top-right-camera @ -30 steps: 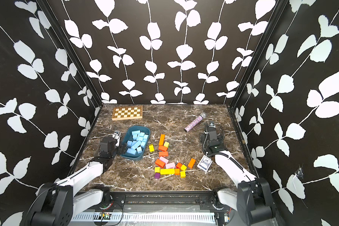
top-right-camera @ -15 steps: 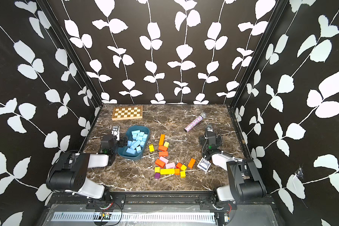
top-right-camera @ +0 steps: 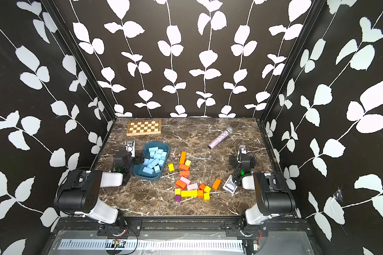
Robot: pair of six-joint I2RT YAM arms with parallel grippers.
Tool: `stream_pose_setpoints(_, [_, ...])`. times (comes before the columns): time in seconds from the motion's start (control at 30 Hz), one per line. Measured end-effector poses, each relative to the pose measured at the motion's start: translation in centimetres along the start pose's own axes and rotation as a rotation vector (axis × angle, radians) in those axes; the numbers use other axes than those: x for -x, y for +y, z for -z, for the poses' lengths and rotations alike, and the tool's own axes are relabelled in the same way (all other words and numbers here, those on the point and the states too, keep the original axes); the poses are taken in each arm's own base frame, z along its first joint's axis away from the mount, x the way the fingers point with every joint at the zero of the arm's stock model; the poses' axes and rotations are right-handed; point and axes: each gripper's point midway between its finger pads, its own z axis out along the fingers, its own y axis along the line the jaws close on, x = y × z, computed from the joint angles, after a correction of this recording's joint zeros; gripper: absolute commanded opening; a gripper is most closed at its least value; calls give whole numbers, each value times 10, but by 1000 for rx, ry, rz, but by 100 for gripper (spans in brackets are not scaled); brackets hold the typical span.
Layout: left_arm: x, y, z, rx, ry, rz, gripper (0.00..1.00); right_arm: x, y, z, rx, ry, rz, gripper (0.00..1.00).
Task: Pick out the blue building blocks
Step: Reset both arms
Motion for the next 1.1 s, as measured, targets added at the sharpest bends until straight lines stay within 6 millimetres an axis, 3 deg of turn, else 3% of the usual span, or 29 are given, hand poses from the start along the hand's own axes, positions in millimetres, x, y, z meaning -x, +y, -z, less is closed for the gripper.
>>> stream_pose_setpoints(1.1, [0,0,0,0,0,1,99,3,7,-1,54,-7,-5,99])
